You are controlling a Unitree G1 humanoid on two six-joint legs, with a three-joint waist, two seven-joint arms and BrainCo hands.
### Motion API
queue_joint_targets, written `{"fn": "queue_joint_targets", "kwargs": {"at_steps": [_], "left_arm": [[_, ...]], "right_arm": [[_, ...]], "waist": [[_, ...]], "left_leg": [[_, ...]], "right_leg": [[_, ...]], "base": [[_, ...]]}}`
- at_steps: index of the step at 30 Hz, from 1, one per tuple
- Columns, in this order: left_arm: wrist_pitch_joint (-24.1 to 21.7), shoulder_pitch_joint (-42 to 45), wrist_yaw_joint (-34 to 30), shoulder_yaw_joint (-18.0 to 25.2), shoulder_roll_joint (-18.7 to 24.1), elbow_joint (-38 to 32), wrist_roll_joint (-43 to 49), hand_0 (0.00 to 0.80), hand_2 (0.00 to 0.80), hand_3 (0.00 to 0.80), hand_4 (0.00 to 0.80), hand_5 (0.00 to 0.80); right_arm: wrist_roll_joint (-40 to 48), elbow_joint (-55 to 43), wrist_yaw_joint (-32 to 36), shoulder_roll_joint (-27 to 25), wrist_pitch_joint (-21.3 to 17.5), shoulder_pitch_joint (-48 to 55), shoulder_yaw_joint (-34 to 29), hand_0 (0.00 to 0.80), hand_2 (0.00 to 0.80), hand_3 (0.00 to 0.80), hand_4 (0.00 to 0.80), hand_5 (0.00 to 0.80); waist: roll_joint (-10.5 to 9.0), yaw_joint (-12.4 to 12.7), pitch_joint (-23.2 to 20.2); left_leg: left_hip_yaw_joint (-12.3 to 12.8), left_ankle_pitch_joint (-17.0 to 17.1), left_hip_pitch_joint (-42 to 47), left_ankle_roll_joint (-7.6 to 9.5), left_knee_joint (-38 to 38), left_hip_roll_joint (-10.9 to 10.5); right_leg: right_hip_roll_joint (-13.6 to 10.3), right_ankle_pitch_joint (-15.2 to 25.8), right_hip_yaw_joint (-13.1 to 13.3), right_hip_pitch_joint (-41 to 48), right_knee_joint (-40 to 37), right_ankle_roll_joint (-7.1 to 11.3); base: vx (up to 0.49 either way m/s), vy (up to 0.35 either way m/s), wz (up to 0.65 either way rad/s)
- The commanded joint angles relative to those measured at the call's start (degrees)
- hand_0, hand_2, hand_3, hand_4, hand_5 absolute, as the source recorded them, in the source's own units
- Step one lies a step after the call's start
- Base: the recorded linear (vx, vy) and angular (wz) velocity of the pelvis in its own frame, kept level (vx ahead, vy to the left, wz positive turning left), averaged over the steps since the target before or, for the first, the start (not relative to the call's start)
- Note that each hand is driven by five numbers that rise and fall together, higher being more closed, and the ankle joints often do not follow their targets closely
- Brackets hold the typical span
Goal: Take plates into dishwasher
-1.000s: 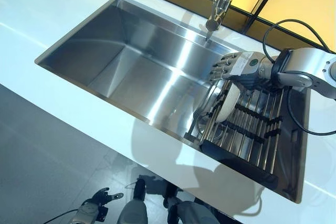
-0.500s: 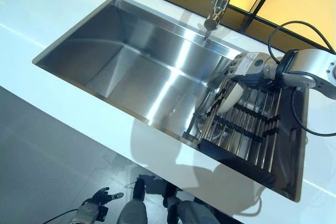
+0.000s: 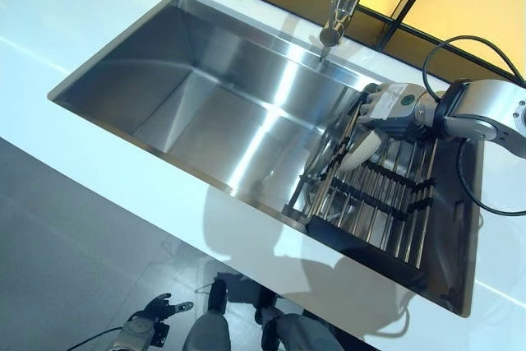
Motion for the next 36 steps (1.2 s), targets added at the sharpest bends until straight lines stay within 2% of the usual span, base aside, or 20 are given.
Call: {"fn": "queue_joint_targets", "kwargs": {"at_steps": [1,7,11,15,17,21,23,25,27,28,29,30,32,34,35,36], "left_arm": [[-1.2,0.5,0.3,0.3,2.4,-0.8,-0.5,0.0,0.0,0.0,0.0,0.0],[-1.4,1.0,0.0,0.6,2.2,-0.2,0.3,0.0,0.0,0.0,0.0,0.0],[-1.8,1.3,0.0,0.8,2.1,0.5,0.3,0.0,0.0,0.0,0.0,0.0],[-1.9,1.7,0.0,1.2,2.3,1.0,0.2,0.0,0.0,0.0,0.0,0.0],[-2.0,1.8,-0.1,1.6,2.4,1.3,0.2,0.0,0.0,0.0,0.0,0.0],[-1.6,2.1,-0.3,2.0,3.1,2.5,0.4,0.0,0.0,0.0,0.0,0.0],[-1.4,2.5,-0.7,1.9,3.1,2.8,1.2,0.0,0.0,0.0,0.0,0.0],[-1.6,2.9,-0.9,1.6,3.4,4.1,2.2,0.0,0.0,0.0,0.0,0.0],[-1.8,3.1,-1.0,1.6,3.0,5.6,2.4,0.0,0.0,0.0,0.0,0.0],[-1.9,3.2,-0.9,1.5,2.7,6.1,2.7,0.0,0.0,0.0,0.0,0.0],[-1.9,3.3,-0.7,1.3,2.7,6.4,2.4,0.0,0.0,0.0,0.0,0.0],[-0.8,3.1,-1.0,0.9,2.1,6.4,2.9,0.0,0.0,0.0,0.0,0.0],[-0.2,2.7,-1.5,0.4,1.4,6.9,3.2,0.0,0.0,0.0,0.0,0.0],[0.5,2.3,-2.1,0.2,1.0,7.0,3.3,0.0,0.0,0.0,0.0,0.0],[0.7,2.3,-2.4,0.1,0.9,7.1,3.5,0.0,0.0,0.0,0.0,0.0],[0.6,2.6,-2.2,0.0,0.7,7.0,2.7,0.0,0.0,0.0,0.0,0.0]], "right_arm": [[-2.5,0.4,-4.2,-2.2,-0.4,-2.7,-1.4,0.8,0.8,0.8,0.8,0.8],[-10.4,2.1,-8.9,-4.5,-4.7,-3.8,-1.0,0.8,0.8,0.8,0.8,0.8],[-14.5,4.8,-13.0,-5.9,-6.1,-6.1,0.5,0.8,0.8,0.8,0.8,0.8],[-19.1,7.4,-19.1,-8.2,-6.5,-9.2,2.6,0.8,0.8,0.8,0.8,0.8],[-20.8,9.1,-21.9,-9.2,-5.9,-11.0,3.7,0.8,0.8,0.8,0.8,0.8],[-22.3,14.6,-28.9,-13.3,-2.2,-18.0,8.3,0.8,0.8,0.8,0.8,0.8],[-19.8,15.2,-29.7,-14.8,0.9,-20.4,9.7,0.8,0.8,0.8,0.8,0.8],[-11.7,16.8,-33.0,-16.5,6.0,-23.2,10.6,0.8,0.8,0.8,0.8,0.8],[1.2,16.4,-37.5,-17.5,12.0,-21.6,5.6,0.8,0.8,0.8,0.8,0.8],[6.1,15.7,-39.8,-17.7,14.9,-18.9,1.1,0.8,0.8,0.8,0.8,0.8],[9.1,15.4,-40.5,-17.7,15.8,-17.7,-1.2,0.8,0.8,0.8,0.8,0.8],[21.6,14.7,-44.1,-18.2,18.4,-12.4,-10.2,0.8,0.8,0.8,0.8,0.8],[37.4,15.4,-46.9,-18.3,19.2,-4.3,-23.0,0.8,0.8,0.8,0.8,0.8],[49.0,16.3,-45.2,-16.8,19.9,7.1,-38.4,0.8,0.8,0.8,0.8,0.8],[59.5,16.4,-41.5,-15.1,21.1,13.5,-46.4,0.8,0.8,0.8,0.8,0.8],[64.7,15.6,-39.6,-12.9,21.3,18.4,-52.5,0.8,0.8,0.8,0.8,0.8]], "waist": [[-3.09,0.3,-0.1],[-3.46,-0.2,-1.4],[-3.42,-0.7,-2.0],[-3.33,-1.5,-2.9],[-3.32,-2.0,-3.3],[-3.41,-3.6,-4.8],[-3.15,-4.2,-5.3],[-3.11,-4.7,-6.0],[-2.25,-5.6,-6.5],[-1.9,-5.9,-6.9],[-1.81,-6.0,-7.1],[-0.95,-6.7,-7.9],[0.42,-7.6,-9.0],[1.59,-8.4,-10.1],[1.98,-8.7,-10.6],[2.51,-8.9,-11.0]], "left_leg": [[7.6,-7.5,0.4,4.11,1.6,-2.3],[8.0,-9.2,1.4,5.25,2.8,-3.0],[8.3,-10.1,2.0,5.97,3.3,-3.5],[9.0,-10.9,3.1,6.99,3.6,-3.9],[9.3,-10.9,3.4,7.29,3.5,-4.0],[9.8,-10.6,4.9,7.66,2.5,-4.2],[10.2,-10.4,5.3,7.55,2.1,-4.2],[11.3,-9.9,6.4,7.13,0.8,-4.0],[13.1,-9.9,7.2,6.92,-0.3,-3.7],[14.1,-10.1,7.1,6.99,-0.3,-3.6],[14.6,-10.1,7.1,6.98,-0.3,-3.4],[16.3,-10.5,7.2,7.1,-0.3,-3.0],[18.1,-10.8,7.3,7.18,-0.3,-2.5],[19.8,-11.2,7.5,7.14,-0.3,-1.9],[20.8,-11.6,7.7,7.17,-0.3,-1.6],[21.2,-12.0,8.2,6.95,-0.3,-1.2]], "right_leg": [[1.9,-9.0,3.0,4.0,1.5,2.2],[1.3,-9.0,4.3,4.7,2.4,2.85],[0.9,-8.7,5.6,4.8,3.1,3.54],[0.3,-7.7,7.4,4.6,4.2,4.99],[0.1,-7.2,8.2,4.3,4.8,5.58],[-0.5,-5.6,9.9,2.9,6.5,7.3],[-0.7,-4.8,10.2,2.4,6.6,7.93],[-0.8,-3.1,9.6,1.9,5.7,9.07],[-0.8,-1.6,8.3,0.5,6.5,10.36],[-1.0,-1.3,7.0,0.0,7.2,10.82],[-1.2,-1.4,6.1,0.0,7.5,10.93],[-1.9,-1.9,3.2,0.1,9.2,11.25],[-2.9,-2.9,0.6,0.4,12.1,10.92],[-4.0,-4.8,-1.6,1.8,14.0,10.07],[-4.8,-5.4,-3.0,2.5,15.2,9.67],[-5.7,-6.2,-3.5,3.6,16.0,9.88]], "base": [[-0.011,0.105,-0.07],[-0.002,0.133,-0.08],[-0.017,0.179,-0.21],[-0.041,0.241,-0.28],[-0.064,0.261,-0.29],[-0.066,0.28,-0.36],[-0.032,0.216,-0.31],[-0.033,0.17,-0.41],[-0.042,0.145,-0.69],[-0.026,0.094,-0.59],[-0.001,0.092,-0.52],[0.016,0.064,-0.53],[0.053,0.059,-0.64],[0.084,0.023,-0.5],[0.122,0.01,-0.37],[0.128,-0.003,-0.46]]}}
